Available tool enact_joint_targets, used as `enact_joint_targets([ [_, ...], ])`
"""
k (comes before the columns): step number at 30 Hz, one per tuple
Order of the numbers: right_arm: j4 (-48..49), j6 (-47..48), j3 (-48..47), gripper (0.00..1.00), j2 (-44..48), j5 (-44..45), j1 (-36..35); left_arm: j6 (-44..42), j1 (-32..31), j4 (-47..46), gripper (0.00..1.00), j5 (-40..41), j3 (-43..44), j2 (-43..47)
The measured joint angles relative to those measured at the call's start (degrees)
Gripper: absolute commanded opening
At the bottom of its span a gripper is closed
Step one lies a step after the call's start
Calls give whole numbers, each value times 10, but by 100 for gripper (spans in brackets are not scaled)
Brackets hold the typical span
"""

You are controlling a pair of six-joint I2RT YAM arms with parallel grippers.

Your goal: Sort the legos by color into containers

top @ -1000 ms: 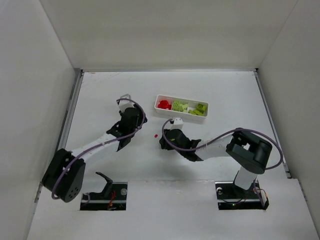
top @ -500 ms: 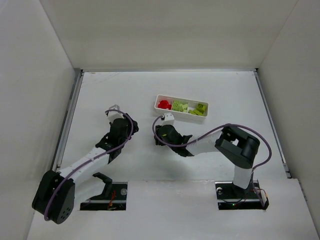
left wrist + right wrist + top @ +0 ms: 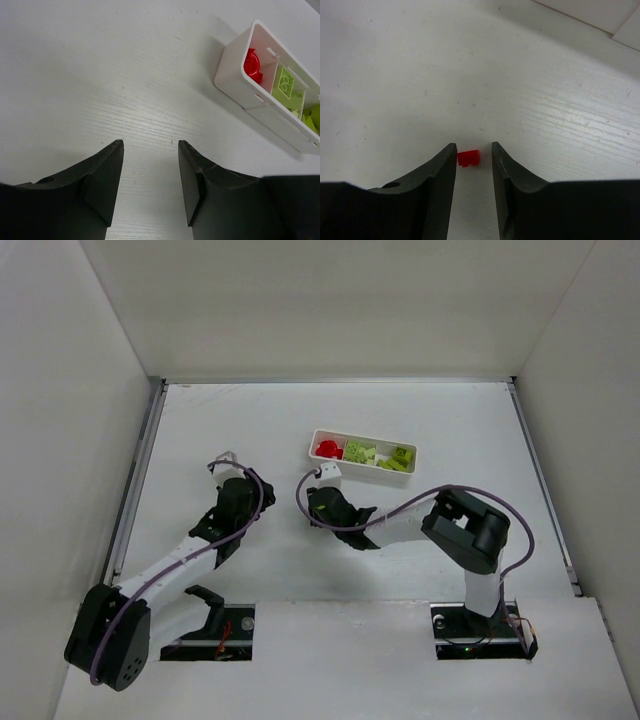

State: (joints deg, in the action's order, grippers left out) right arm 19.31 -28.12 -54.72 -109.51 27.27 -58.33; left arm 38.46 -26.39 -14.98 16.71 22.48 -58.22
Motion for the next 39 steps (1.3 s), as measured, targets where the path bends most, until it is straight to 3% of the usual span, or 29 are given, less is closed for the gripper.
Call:
enact_joint_targets([
  [7,-3,15,-2,37,-3,16,-11,0,17,0,46,-7,-5,0],
  [18,-9,22,0,25,-1,36,-21,6,25,-6,61,-17,-16,-2],
  [26,-59,16,39,25,108,23,-15,7,25,-9,76,-18,-23,-4],
  [29,-57,18,34,25,160,5,16,8,21,-17,84,-17,-25,-5],
  [31,-55,20,17,25,172,-6,54,8,16,-21,100,-18,-26,-7],
  [39,-54,29,-105,26,78,-49,164,9,-6,-25,100,-19,-38,-5],
])
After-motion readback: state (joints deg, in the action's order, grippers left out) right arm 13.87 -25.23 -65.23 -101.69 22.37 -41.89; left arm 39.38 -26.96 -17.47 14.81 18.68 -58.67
